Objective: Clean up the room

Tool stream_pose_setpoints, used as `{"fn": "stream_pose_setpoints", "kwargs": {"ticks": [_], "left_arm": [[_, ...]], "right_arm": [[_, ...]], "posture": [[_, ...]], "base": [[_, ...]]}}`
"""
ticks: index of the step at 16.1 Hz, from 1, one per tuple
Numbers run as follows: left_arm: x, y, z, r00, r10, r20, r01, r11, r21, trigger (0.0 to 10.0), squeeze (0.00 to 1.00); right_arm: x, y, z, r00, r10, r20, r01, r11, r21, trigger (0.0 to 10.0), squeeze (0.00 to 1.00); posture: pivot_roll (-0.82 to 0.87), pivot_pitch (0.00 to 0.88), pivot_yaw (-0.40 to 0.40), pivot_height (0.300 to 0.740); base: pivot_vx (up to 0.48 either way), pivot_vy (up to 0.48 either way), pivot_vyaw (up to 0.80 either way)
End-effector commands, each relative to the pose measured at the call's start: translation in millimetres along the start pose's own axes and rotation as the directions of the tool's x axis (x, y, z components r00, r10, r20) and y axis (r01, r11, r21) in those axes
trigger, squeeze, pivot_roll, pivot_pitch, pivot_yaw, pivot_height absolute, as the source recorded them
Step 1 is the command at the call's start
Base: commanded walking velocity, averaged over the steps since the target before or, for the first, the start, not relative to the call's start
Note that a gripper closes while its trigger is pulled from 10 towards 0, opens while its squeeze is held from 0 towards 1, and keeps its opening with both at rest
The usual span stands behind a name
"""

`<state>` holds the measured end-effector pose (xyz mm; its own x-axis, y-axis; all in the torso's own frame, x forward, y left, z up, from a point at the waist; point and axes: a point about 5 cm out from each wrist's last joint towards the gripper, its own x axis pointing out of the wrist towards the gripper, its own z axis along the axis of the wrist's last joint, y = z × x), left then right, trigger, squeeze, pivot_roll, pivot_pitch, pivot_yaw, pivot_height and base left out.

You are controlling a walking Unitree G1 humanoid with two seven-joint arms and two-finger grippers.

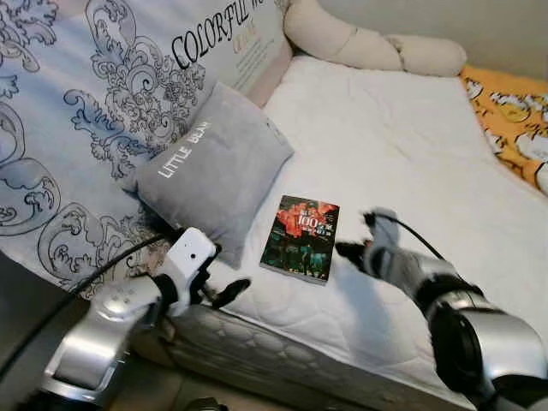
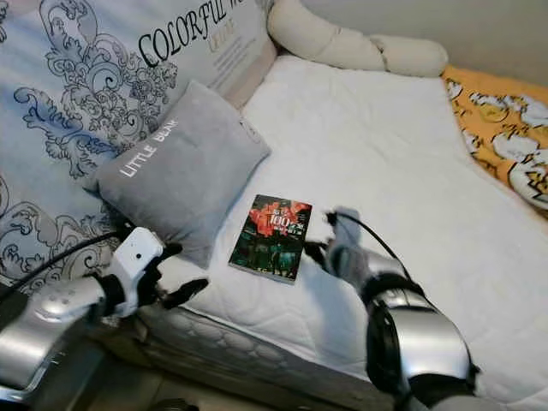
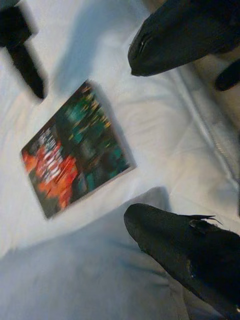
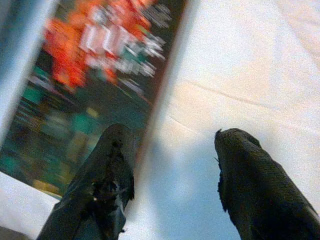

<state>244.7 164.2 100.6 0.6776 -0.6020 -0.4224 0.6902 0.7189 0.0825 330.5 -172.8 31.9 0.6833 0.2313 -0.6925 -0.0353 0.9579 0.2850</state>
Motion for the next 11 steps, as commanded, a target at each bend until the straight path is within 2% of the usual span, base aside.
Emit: {"fn": "stream_pose_setpoints", "kwargs": {"ticks": [1, 3, 4, 6, 7, 8, 10, 11], "left_arm": [[-1.0, 3.7, 0.6, 0.997, 0.064, 0.040, -0.063, 0.998, -0.023, 10.0, 0.51], [-2.7, 6.5, -0.1, 0.971, 0.215, 0.108, -0.202, 0.972, -0.118, 10.0, 0.51], [-4.1, 9.1, 0.1, 0.945, 0.300, 0.130, -0.278, 0.946, -0.168, 10.0, 0.51], [-6.2, 9.7, 0.9, 0.914, 0.377, 0.148, -0.345, 0.916, -0.205, 10.0, 0.52], [-7.6, 8.1, 0.7, 0.896, 0.416, 0.154, -0.380, 0.899, -0.219, 10.0, 0.52], [-9.0, 5.1, -0.2, 0.880, 0.449, 0.156, -0.411, 0.884, -0.225, 10.0, 0.52], [-10.7, 6.3, -0.4, 0.864, 0.479, 0.157, -0.442, 0.870, -0.220, 10.0, 0.52], [-11.1, 7.0, -0.7, 0.858, 0.488, 0.157, -0.454, 0.866, -0.210, 10.0, 0.52]], "right_arm": [[-3.1, -6.2, 7.3, 0.999, -0.004, 0.040, 0.007, 0.998, -0.062, 10.0, 1.00], [-7.8, -12.1, 16.1, 0.987, 0.008, 0.161, 0.011, 0.993, -0.114, 10.0, 1.00], [-14.6, -13.2, 22.6, 0.959, 0.002, 0.283, 0.040, 0.989, -0.143, 10.0, 1.00], [-32.1, -7.2, 25.1, 0.891, -0.003, 0.454, 0.091, 0.981, -0.172, 10.0, 1.00], [-48.0, 0.4, 21.6, 0.829, -0.008, 0.559, 0.138, 0.972, -0.190, 10.0, 1.00], [-60.6, 14.2, 3.3, 0.819, -0.014, 0.573, 0.175, 0.958, -0.227, 10.0, 1.00], [-67.1, 25.9, -9.6, 0.818, -0.011, 0.576, 0.150, 0.969, -0.195, 10.0, 1.00], [-69.4, 27.5, -13.8, 0.817, -0.036, 0.575, 0.172, 0.968, -0.183, 10.0, 1.00]], "posture": [[-0.02, 0.000, -0.010, 0.740], [-0.03, 0.000, -0.006, 0.740], [-0.03, 0.000, -0.005, 0.740], [-0.04, 0.000, -0.006, 0.740], [-0.05, 0.000, -0.009, 0.740], [-0.04, 0.000, -0.018, 0.740], [-0.04, 0.000, -0.030, 0.740], [-0.04, 0.000, -0.033, 0.740]], "base": [[0.000, 0.000, 0.00], [0.000, 0.000, 0.00], [0.000, 0.000, 0.00], [0.000, 0.000, 0.00], [0.000, 0.000, 0.00], [0.000, -0.386, 0.00], [0.000, -0.396, 0.00], [0.000, -0.405, 0.00]]}}
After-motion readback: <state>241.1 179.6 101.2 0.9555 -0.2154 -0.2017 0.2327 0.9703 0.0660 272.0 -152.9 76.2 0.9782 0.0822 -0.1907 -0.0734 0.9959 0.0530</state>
